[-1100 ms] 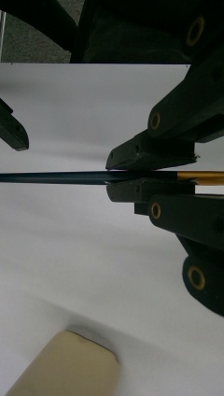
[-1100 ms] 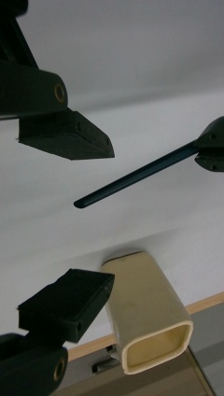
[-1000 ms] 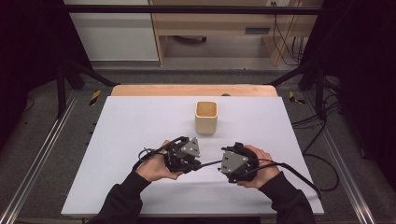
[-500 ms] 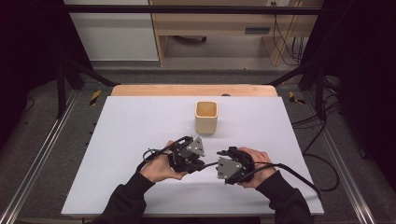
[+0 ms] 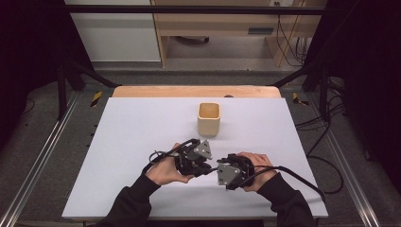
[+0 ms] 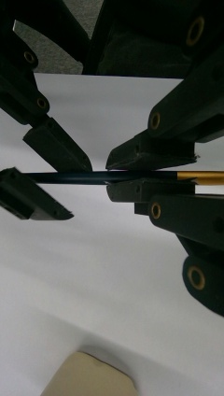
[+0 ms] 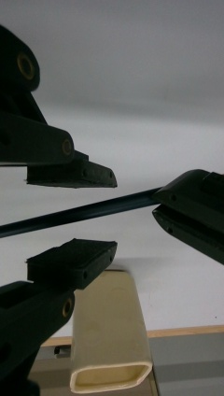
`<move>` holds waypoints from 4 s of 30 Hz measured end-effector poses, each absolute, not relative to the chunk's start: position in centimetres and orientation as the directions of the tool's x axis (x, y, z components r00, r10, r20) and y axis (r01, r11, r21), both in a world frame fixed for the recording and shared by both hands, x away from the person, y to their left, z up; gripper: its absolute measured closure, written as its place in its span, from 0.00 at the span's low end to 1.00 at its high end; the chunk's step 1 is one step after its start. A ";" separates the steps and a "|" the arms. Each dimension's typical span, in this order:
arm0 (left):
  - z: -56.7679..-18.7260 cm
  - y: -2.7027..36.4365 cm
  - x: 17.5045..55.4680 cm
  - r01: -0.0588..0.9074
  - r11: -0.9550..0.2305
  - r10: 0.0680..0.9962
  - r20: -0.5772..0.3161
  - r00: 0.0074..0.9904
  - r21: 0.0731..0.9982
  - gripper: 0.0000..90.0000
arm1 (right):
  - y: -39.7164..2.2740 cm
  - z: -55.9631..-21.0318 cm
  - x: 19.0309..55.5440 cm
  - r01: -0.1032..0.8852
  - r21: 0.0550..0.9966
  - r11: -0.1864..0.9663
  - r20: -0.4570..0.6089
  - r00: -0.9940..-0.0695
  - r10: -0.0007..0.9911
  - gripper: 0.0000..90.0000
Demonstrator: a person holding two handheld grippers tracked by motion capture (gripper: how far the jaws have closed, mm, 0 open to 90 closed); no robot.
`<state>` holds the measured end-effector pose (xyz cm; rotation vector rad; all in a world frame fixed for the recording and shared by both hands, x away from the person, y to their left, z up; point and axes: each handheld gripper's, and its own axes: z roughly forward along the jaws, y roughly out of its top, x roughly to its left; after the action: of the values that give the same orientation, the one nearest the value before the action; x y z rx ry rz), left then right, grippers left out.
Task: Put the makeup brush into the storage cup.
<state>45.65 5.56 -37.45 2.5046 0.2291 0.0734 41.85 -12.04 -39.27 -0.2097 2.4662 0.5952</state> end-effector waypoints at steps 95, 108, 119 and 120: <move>-41.8 14.3 44.9 0.337 -0.156 0.684 -0.145 0.715 0.929 0.16 | -16.4 -42.2 43.2 0.264 0.864 0.429 -0.071 -0.779 0.623 0.94; -41.4 13.6 44.6 0.332 -0.058 0.684 -0.205 0.700 0.941 0.17 | -15.9 -42.6 43.1 0.284 0.878 0.386 -0.042 -0.757 0.652 0.94; -41.0 12.2 44.6 0.319 -0.028 0.665 -0.221 0.713 0.947 0.19 | -15.7 -42.6 43.3 0.271 0.888 0.371 -0.047 -0.750 0.660 0.94; -41.0 12.1 44.6 0.319 -0.026 0.663 -0.222 0.714 0.947 0.19 | -15.7 -42.6 43.3 0.269 0.890 0.369 -0.048 -0.749 0.660 0.94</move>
<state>44.61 12.12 -40.95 1.6243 0.8099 0.3300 43.30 -15.71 -42.57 0.8081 2.2373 1.3429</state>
